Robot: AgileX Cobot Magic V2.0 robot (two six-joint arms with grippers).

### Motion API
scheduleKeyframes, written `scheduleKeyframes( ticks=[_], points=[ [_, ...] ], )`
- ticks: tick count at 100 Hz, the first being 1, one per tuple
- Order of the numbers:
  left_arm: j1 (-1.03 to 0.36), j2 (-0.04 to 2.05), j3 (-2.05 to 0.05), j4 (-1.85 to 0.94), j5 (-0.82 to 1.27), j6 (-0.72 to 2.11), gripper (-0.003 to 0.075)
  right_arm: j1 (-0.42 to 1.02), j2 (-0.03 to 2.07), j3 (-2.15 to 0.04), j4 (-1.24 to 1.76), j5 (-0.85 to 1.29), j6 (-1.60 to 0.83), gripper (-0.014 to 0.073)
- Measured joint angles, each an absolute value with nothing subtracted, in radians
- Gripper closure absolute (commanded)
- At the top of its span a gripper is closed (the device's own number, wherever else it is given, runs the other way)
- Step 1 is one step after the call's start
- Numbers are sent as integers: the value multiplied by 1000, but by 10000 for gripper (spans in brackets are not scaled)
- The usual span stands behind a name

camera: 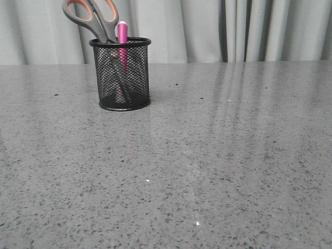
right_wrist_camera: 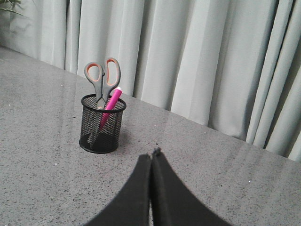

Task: Put pen and scissors into bin

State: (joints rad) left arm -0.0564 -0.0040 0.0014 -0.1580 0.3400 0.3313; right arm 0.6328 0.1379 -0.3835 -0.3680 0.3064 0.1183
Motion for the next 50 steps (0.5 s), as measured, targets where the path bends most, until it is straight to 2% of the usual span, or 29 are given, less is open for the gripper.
scheduleKeyframes(
  ticks=[50],
  points=[
    [-56, -4, 1, -158, 340, 331, 739, 633, 138, -373, -368, 306, 118, 662]
  ],
)
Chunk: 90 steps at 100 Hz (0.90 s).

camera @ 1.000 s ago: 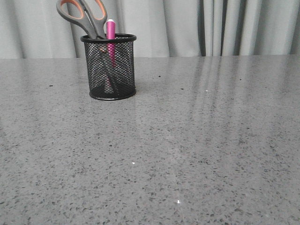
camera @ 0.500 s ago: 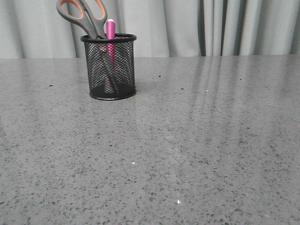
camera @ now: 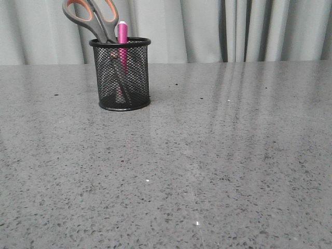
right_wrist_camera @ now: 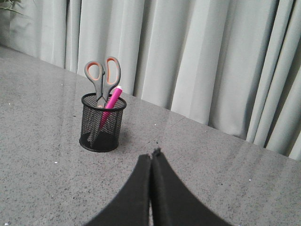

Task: Put pen and scissors into bin

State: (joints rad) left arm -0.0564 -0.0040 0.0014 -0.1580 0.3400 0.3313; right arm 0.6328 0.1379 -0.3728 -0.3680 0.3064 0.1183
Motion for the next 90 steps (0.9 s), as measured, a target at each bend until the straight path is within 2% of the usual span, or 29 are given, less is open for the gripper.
scheduleKeyframes(
  ticks=[23, 47, 57, 74, 90],
  points=[
    [-56, -4, 1, -158, 340, 331, 739, 579, 137, -223, -282, 292, 118, 662],
    [-56, -4, 1, -158, 340, 331, 739, 301, 111, 10, -164, 45, 117, 662],
    [-56, -4, 1, -158, 341, 331, 739, 224, 53, 10, -120, 101, 117, 662],
    [-56, -4, 1, -154, 341, 331, 739, 144, -6, 10, -28, 325, 117, 662],
    [-56, -4, 1, -154, 341, 331, 739, 130, -10, 10, -17, 331, 88, 662]
  ],
)
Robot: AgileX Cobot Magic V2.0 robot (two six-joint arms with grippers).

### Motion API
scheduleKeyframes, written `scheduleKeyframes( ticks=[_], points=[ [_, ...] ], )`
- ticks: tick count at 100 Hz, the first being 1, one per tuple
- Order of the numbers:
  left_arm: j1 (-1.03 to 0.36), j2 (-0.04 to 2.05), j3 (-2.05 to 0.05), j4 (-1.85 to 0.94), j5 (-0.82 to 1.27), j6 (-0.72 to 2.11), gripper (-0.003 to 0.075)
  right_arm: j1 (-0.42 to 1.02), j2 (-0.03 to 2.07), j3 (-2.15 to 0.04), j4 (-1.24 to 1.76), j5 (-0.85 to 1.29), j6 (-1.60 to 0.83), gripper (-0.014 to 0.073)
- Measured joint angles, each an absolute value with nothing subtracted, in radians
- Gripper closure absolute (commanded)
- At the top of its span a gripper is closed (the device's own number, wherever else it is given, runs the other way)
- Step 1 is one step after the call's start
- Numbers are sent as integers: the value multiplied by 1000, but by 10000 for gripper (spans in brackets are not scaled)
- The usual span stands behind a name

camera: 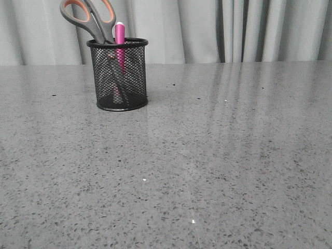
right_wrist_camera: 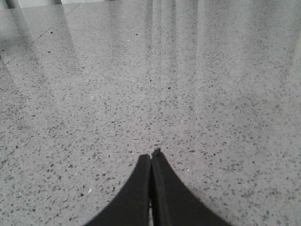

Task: Put pen and scissors into bin

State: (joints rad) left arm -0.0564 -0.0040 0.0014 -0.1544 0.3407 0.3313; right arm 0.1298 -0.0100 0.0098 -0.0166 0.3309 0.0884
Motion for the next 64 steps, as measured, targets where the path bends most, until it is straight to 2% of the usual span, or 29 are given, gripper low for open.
scheduleKeyframes(
  ticks=[64],
  points=[
    [-56, -4, 1, -154, 341, 331, 739, 130, -10, 10, -14, 331, 77, 662]
  ],
)
